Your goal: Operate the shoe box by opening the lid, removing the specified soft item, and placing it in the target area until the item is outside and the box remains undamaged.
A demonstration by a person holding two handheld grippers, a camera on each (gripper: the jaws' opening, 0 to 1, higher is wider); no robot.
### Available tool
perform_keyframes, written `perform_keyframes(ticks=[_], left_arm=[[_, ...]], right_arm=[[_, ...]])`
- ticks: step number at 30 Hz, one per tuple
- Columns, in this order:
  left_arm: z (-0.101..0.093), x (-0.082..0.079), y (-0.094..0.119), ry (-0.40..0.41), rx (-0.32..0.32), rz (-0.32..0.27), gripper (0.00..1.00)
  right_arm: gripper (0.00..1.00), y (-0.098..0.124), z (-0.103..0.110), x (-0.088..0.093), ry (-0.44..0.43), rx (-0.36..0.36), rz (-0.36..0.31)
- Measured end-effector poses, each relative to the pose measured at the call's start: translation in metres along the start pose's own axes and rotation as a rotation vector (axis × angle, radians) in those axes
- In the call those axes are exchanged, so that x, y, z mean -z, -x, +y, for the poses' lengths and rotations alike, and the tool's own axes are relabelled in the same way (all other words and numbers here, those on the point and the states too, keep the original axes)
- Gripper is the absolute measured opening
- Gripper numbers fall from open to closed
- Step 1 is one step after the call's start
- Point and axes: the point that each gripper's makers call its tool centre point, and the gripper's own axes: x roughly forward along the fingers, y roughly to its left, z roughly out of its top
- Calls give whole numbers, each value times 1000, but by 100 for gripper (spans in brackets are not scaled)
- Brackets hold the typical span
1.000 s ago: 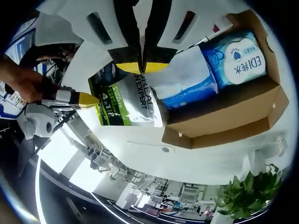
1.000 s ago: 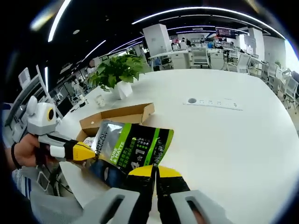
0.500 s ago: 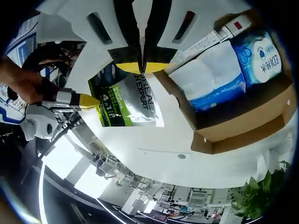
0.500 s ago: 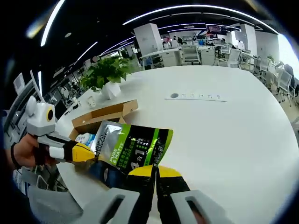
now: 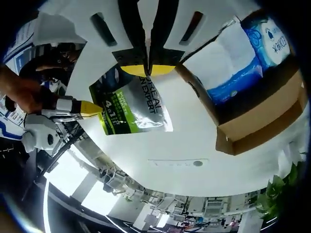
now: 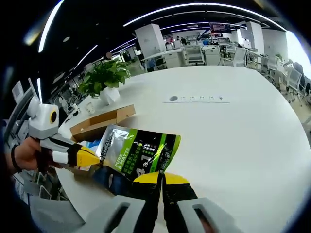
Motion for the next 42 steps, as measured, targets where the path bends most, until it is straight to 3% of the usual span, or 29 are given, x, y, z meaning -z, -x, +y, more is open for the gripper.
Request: perform_keyframes(ticks=[8, 19, 27, 32, 42], left_arm=[[9, 1, -14, -83, 5, 60, 1], [22, -7, -35, -369, -33, 152, 2], [28, -9, -52, -438, -15, 200, 2], [29, -7, -61, -553, -14, 236, 2], [28, -1, -76, -623, 10, 306, 2]], right_arm=[[0, -16, -8, -7, -2, -12, 14], [0, -38, -20, -7, -27, -24, 44], [0, -52, -31, -4, -48, -30, 67], [0, -61, -37, -3, -50, -29, 79], [0, -67, -43, 6, -54, -25, 113]])
